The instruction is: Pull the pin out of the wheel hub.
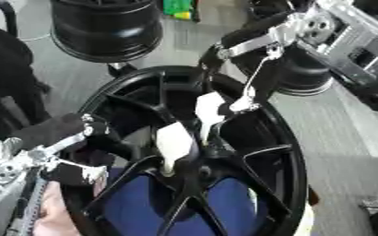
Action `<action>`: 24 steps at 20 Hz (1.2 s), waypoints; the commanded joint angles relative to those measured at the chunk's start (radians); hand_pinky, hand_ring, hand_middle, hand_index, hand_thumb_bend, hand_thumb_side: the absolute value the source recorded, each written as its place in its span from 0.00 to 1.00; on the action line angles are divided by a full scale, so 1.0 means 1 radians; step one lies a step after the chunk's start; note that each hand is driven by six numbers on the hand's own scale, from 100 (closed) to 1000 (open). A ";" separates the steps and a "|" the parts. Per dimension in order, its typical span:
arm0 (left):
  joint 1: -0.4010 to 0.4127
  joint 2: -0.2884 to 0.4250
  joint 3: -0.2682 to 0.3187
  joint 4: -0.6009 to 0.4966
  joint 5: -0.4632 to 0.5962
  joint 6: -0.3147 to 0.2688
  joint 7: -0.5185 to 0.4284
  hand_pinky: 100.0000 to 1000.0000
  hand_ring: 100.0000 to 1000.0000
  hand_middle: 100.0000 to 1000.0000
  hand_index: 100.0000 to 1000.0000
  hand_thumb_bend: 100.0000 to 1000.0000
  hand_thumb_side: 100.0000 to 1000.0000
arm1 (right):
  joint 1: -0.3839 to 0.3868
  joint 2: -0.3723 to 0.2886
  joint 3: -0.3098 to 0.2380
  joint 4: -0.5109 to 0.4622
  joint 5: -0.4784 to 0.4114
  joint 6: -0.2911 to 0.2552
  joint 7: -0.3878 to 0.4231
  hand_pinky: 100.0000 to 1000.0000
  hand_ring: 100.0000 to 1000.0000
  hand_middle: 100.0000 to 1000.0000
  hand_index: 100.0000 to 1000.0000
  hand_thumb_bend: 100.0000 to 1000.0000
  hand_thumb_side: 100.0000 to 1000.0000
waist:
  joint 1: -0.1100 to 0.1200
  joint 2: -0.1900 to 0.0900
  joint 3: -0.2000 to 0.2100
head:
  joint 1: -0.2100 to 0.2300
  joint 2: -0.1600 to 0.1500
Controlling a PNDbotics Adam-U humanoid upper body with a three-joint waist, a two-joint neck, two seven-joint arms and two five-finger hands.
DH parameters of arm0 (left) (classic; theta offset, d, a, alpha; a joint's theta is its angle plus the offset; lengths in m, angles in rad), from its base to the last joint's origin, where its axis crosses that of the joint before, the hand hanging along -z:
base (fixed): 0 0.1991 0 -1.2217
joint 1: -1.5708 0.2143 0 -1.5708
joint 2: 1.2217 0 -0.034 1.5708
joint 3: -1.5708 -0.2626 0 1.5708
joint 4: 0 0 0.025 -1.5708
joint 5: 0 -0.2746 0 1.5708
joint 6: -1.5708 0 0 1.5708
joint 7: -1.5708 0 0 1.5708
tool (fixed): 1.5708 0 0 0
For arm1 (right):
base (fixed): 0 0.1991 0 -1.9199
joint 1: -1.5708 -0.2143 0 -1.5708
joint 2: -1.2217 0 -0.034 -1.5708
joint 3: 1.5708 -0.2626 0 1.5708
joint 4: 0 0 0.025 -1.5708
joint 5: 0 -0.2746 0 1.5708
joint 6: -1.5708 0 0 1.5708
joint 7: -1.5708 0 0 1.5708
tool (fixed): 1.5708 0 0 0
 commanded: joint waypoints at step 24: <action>-0.019 0.008 -0.007 0.013 -0.004 0.000 -0.010 0.70 0.67 0.55 0.71 0.17 0.12 | 0.015 0.016 -0.008 0.079 0.012 -0.025 -0.001 0.87 0.87 0.79 0.90 0.22 0.35 | 0.003 -0.003 0.011 | 0.005 0.010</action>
